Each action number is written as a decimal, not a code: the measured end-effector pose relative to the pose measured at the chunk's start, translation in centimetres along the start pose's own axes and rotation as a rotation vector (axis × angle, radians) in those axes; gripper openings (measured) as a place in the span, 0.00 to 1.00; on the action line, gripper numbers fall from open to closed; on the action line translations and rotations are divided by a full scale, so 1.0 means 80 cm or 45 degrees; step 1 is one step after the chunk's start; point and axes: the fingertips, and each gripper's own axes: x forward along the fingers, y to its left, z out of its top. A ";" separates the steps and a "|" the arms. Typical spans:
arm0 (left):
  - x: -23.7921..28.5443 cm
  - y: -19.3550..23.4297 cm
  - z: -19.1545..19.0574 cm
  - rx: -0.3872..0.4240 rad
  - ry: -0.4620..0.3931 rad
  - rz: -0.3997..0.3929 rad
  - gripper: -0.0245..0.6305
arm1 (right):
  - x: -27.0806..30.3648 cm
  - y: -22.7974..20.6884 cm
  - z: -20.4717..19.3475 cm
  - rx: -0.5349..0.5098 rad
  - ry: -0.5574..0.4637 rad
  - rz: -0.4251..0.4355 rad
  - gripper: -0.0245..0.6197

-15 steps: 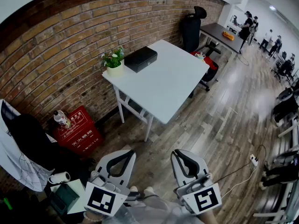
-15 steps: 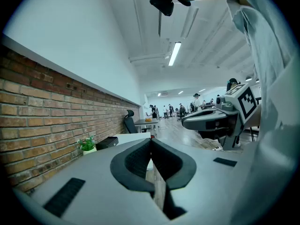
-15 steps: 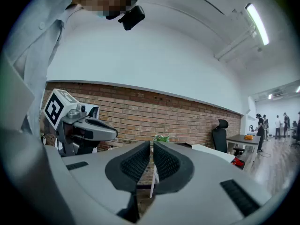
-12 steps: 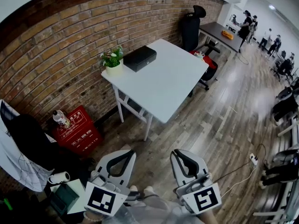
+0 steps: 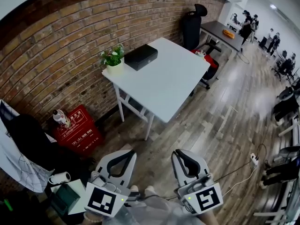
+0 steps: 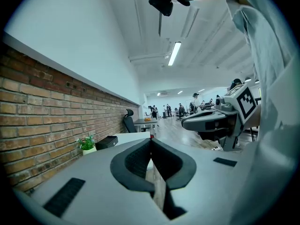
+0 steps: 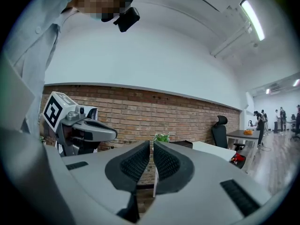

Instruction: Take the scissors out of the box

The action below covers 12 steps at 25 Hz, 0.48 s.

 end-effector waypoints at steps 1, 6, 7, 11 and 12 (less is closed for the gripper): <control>-0.001 0.002 0.001 -0.002 -0.005 0.004 0.06 | 0.002 0.001 0.001 -0.002 0.002 0.000 0.12; -0.006 0.017 0.000 0.002 -0.014 0.008 0.06 | 0.012 -0.001 0.005 0.041 -0.022 -0.043 0.12; -0.007 0.020 -0.001 -0.002 -0.017 0.007 0.06 | 0.015 -0.001 0.006 0.050 -0.029 -0.054 0.12; -0.013 0.034 -0.005 -0.012 -0.025 0.001 0.06 | 0.023 0.004 0.009 0.039 -0.035 -0.085 0.12; -0.013 0.037 -0.006 -0.015 -0.029 0.000 0.06 | 0.025 0.007 0.010 0.031 -0.032 -0.089 0.12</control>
